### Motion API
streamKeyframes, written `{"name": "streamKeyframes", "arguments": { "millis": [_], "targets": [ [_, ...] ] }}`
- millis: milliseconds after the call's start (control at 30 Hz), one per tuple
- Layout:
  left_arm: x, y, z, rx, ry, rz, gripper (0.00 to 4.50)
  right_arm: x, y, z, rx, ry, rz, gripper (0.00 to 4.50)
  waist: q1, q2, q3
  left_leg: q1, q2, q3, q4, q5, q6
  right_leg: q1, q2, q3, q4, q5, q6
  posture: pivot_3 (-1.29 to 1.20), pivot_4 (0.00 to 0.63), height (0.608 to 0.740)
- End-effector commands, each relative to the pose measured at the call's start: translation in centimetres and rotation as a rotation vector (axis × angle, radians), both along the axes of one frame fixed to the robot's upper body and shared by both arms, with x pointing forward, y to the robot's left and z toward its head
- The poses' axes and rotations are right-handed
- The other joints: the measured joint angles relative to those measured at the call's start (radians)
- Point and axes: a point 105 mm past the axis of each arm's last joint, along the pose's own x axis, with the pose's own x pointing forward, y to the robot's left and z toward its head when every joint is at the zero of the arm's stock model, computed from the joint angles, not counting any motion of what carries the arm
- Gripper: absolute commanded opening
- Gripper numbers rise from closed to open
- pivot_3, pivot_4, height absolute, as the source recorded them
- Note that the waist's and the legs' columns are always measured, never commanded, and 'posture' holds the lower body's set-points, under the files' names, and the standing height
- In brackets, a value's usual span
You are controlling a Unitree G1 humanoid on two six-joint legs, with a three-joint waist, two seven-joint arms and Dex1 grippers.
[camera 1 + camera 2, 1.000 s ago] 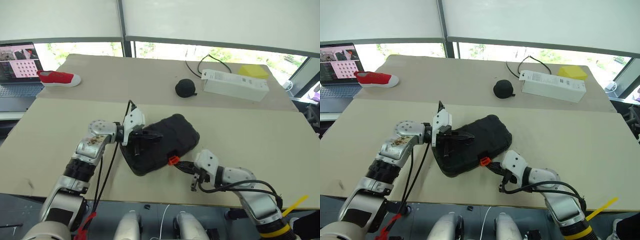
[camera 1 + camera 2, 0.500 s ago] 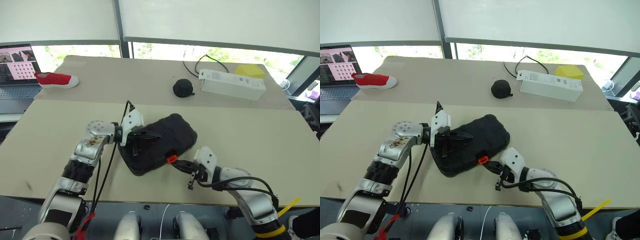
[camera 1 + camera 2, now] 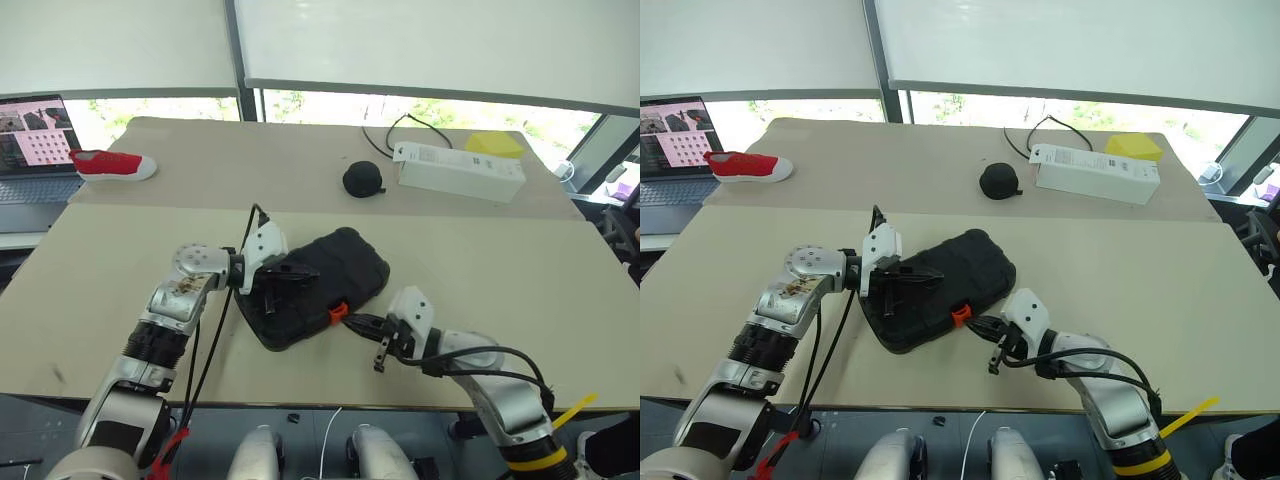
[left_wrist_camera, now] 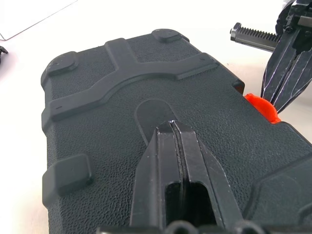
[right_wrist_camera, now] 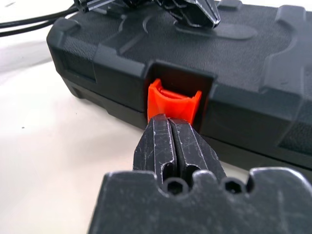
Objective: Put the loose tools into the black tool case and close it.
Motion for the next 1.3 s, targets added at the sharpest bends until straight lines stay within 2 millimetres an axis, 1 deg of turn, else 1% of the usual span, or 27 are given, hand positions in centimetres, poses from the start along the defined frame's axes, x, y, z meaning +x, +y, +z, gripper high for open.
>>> {"name": "streamKeyframes", "arguments": {
  "millis": [33,167,400,433,500,533,567,600,633,667,733,833,867,900,933,967,1000,1033,1067,1100,1200,1300],
  "targets": [
    [-0.8,0.8,-4.1,0.083,0.140,0.033,0.00,0.5,0.7,0.6,-0.011,-0.028,0.004,0.05,0.000,0.001,-0.001,0.000,0.000,0.000,0.000,0.000,0.000,0.000,0.000,0.000,0.000,0.000,0.000,0.00,0.150,0.740],
    [-0.8,0.7,-4.3,0.083,0.151,0.036,0.00,1.1,1.2,1.2,0.029,-0.045,-0.009,0.05,0.000,0.001,-0.001,0.000,0.000,0.000,0.000,0.000,0.000,0.000,0.000,0.000,0.000,0.000,0.000,0.00,0.150,0.740],
    [-1.1,1.1,-4.7,0.092,0.165,0.039,0.00,1.4,1.5,1.8,0.057,-0.062,-0.010,0.05,-0.002,0.001,-0.001,0.000,0.000,0.000,0.000,0.000,0.000,0.000,0.000,0.000,0.000,0.000,0.000,0.00,0.150,0.740],
    [-1.3,1.2,-4.6,0.078,0.167,0.032,0.00,1.3,1.5,1.7,0.056,-0.062,-0.007,0.05,-0.003,0.001,-0.001,0.000,0.000,0.000,0.000,0.000,0.000,0.000,0.000,0.000,0.000,0.000,0.000,0.00,0.150,0.740],
    [-1.3,1.9,-3.6,0.018,0.136,0.059,0.00,0.8,0.8,1.6,0.053,-0.040,0.000,0.05,-0.011,0.001,-0.001,0.000,0.000,0.000,-0.001,0.000,0.000,0.000,0.000,0.000,0.000,0.000,0.000,0.00,0.150,0.740],
    [-1.3,2.3,-3.0,-0.008,0.121,0.076,0.26,0.5,0.4,1.5,0.050,-0.033,-0.002,0.01,-0.015,0.001,-0.001,0.000,0.000,0.000,-0.001,0.000,0.000,-0.001,0.000,0.000,0.000,0.000,0.000,0.00,0.150,0.740],
    [-1.6,2.7,-2.1,-0.057,0.089,0.072,0.52,0.5,-0.3,1.8,0.056,-0.047,-0.023,0.30,-0.018,0.002,-0.001,0.000,0.001,0.000,-0.002,0.000,0.000,-0.001,0.000,0.001,0.000,-0.001,-0.001,0.00,0.150,0.740],
    [-1.8,2.9,-1.4,-0.088,0.067,0.066,0.62,0.5,-0.7,2.1,0.060,-0.059,-0.039,0.59,-0.021,0.001,-0.001,0.000,0.001,0.000,-0.003,0.000,0.000,-0.001,0.000,0.001,0.000,-0.001,-0.001,0.00,0.150,0.740],
    [-2.0,3.8,-0.6,-0.125,0.038,0.084,1.04,0.2,-1.5,2.4,0.046,-0.082,-0.037,0.87,-0.022,0.001,-0.001,0.000,0.001,-0.001,-0.006,0.000,0.000,-0.001,0.000,0.001,-0.001,-0.001,-0.002,0.00,0.150,0.740],
    [-2.2,4.7,0.1,-0.154,0.018,0.108,1.41,-0.1,-2.2,2.6,0.038,-0.093,-0.036,1.25,-0.021,0.001,-0.001,0.000,0.001,-0.001,-0.007,0.000,0.000,-0.002,-0.001,0.001,-0.002,0.001,-0.004,0.00,0.150,0.740],
    [-2.7,6.9,1.2,-0.165,-0.035,0.175,2.06,-0.8,-3.8,2.9,0.005,-0.114,-0.034,1.84,-0.021,0.001,-0.001,0.000,0.000,-0.002,-0.009,0.000,0.000,-0.002,-0.001,0.001,-0.003,0.001,-0.007,0.00,0.150,0.740],
    [-3.7,10.4,1.8,-0.152,-0.069,0.296,3.14,-1.2,-6.5,3.4,-0.049,-0.168,-0.049,2.94,-0.022,0.001,-0.001,0.000,0.001,-0.002,-0.014,0.000,0.000,-0.003,-0.001,0.001,-0.006,0.001,-0.008,0.00,0.150,0.740],
    [-4.1,11.5,1.8,-0.144,-0.070,0.339,3.35,-1.3,-7.3,3.6,-0.060,-0.196,-0.044,3.19,-0.021,0.001,0.000,0.000,0.001,-0.002,-0.015,0.000,0.000,-0.004,-0.001,0.001,-0.007,0.001,-0.008,0.00,0.150,0.740],
    [-4.4,12.6,1.7,-0.128,-0.077,0.381,3.73,-1.4,-7.9,3.8,-0.066,-0.221,-0.034,3.52,-0.019,0.000,0.000,-0.001,0.001,-0.003,-0.015,0.000,0.000,-0.004,-0.001,0.000,-0.007,0.001,-0.008,0.00,0.150,0.740],
    [-4.6,13.1,1.6,-0.116,-0.081,0.406,4.01,-1.6,-8.3,3.9,-0.068,-0.236,-0.028,3.82,-0.017,0.000,0.001,-0.001,0.001,-0.003,-0.015,0.000,0.000,-0.005,-0.002,0.000,-0.007,0.001,-0.008,0.00,0.150,0.740],
    [-5.2,14.6,1.4,-0.106,-0.093,0.465,4.40,-1.7,-9.2,4.2,-0.076,-0.268,-0.013,4.23,-0.015,0.000,0.001,-0.001,0.001,-0.003,-0.015,0.000,0.000,-0.004,-0.002,0.000,-0.007,0.001,-0.008,0.00,0.150,0.740],
    [-5.8,16.2,1.1,-0.082,-0.112,0.536,4.48,-1.7,-10.3,4.1,-0.109,-0.280,-0.012,4.40,-0.013,-0.001,0.001,-0.001,0.001,-0.003,-0.015,0.000,0.000,-0.004,-0.003,0.000,-0.008,0.000,-0.007,0.00,0.150,0.740],
    [-6.6,17.7,0.5,-0.067,-0.110,0.598,4.48,-1.4,-11.6,4.1,-0.107,-0.257,-0.035,4.40,-0.013,-0.001,0.002,-0.001,0.001,-0.003,-0.015,0.000,0.000,-0.004,-0.004,0.000,-0.008,0.000,-0.007,0.00,0.150,0.740],
    [-7.3,18.9,0.0,-0.048,-0.111,0.644,4.48,-1.2,-12.5,4.2,-0.095,-0.240,-0.059,4.40,-0.014,-0.001,0.002,-0.001,0.001,-0.003,-0.015,0.000,0.000,-0.003,-0.005,0.000,-0.010,0.000,-0.007,0.00,0.150,0.740],
    [-7.8,19.5,-0.4,-0.027,-0.120,0.671,4.48,-0.8,-13.2,4.4,-0.096,-0.253,-0.086,4.40,-0.015,-0.002,0.003,-0.001,0.001,-0.003,-0.016,0.000,0.000,-0.003,-0.006,0.000,-0.012,0.000,-0.007,0.00,0.150,0.740],
    [-8.9,20.5,-1.2,0.011,-0.143,0.714,4.48,-0.2,-14.4,4.1,-0.149,-0.286,-0.094,4.40,-0.008,-0.006,0.004,-0.002,0.001,-0.003,-0.017,0.000,0.000,-0.003,-0.008,-0.002,-0.014,0.001,-0.008,0.00,0.150,0.740],
    [-9.0,20.7,-1.3,0.015,-0.179,0.739,4.48,0.3,-14.9,4.0,-0.163,-0.313,-0.107,4.40,0.009,-0.005,0.005,-0.002,0.000,-0.002,-0.017,0.000,0.000,-0.003,-0.011,-0.003,-0.015,0.001,-0.007,0.00,0.150,0.740]
  ]
}}
